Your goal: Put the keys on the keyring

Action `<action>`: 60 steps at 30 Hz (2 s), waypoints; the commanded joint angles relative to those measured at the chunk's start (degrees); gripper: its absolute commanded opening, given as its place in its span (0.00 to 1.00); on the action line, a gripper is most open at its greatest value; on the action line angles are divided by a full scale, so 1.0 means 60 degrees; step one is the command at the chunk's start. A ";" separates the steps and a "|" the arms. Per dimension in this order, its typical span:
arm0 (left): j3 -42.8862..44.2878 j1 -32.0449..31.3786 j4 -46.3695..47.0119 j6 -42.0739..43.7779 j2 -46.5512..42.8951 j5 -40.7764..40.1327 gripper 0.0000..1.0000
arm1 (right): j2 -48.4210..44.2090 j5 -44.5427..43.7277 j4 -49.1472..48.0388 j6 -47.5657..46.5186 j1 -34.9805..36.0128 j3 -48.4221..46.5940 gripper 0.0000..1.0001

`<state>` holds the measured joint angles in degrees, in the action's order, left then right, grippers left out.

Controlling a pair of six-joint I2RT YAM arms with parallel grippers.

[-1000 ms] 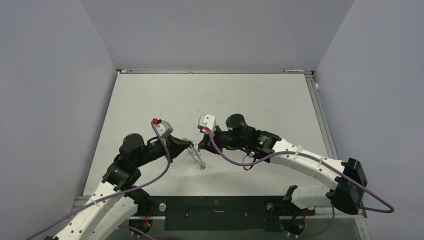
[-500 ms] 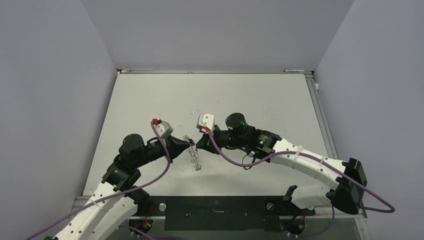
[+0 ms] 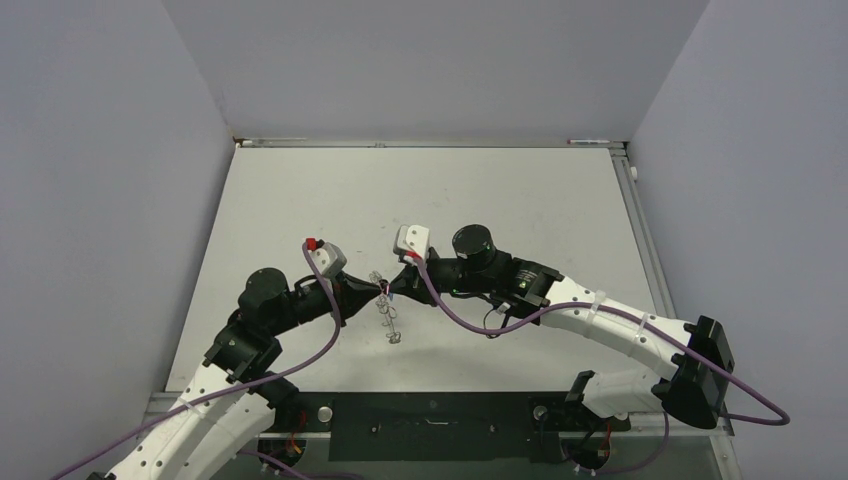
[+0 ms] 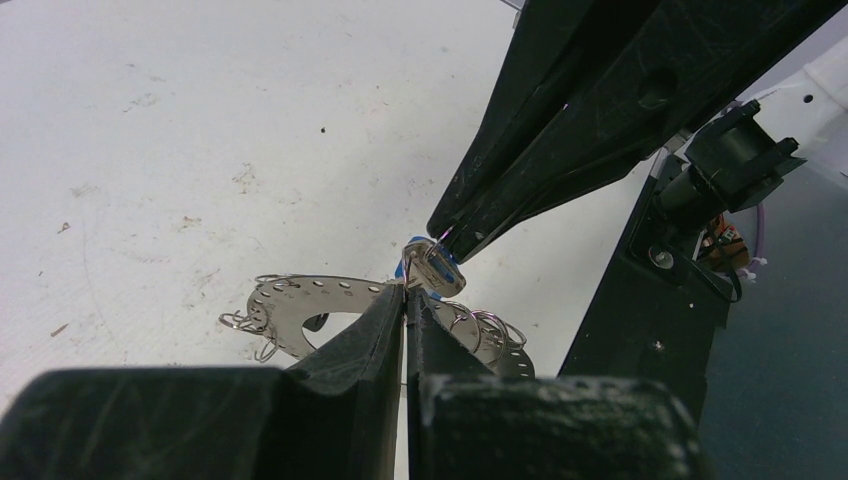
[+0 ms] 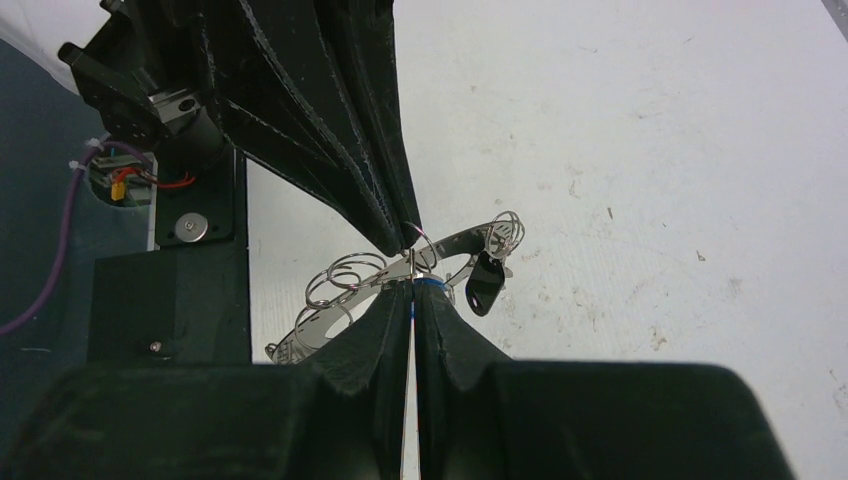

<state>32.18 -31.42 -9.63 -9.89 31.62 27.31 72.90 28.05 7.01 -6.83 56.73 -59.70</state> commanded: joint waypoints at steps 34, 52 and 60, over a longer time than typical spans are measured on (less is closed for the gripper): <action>0.0188 -0.0041 0.0744 -0.0022 -0.0130 0.0184 0.00 | 0.0069 -0.0220 -0.1085 0.0572 0.0136 -0.0398 0.05; 0.0187 -0.0052 0.0740 -0.0007 -0.0143 0.0191 0.00 | 0.0144 -0.0040 -0.1084 0.1126 -0.0491 -0.0064 0.05; 0.0188 -0.0060 0.0726 0.0008 -0.0157 0.0165 0.00 | 0.0324 0.0179 -0.1085 0.1414 -0.0642 -0.0020 0.05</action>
<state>32.18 -31.42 -9.19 -9.85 31.31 26.89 75.42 29.08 4.32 0.38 53.93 -59.96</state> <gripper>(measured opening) 0.006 0.060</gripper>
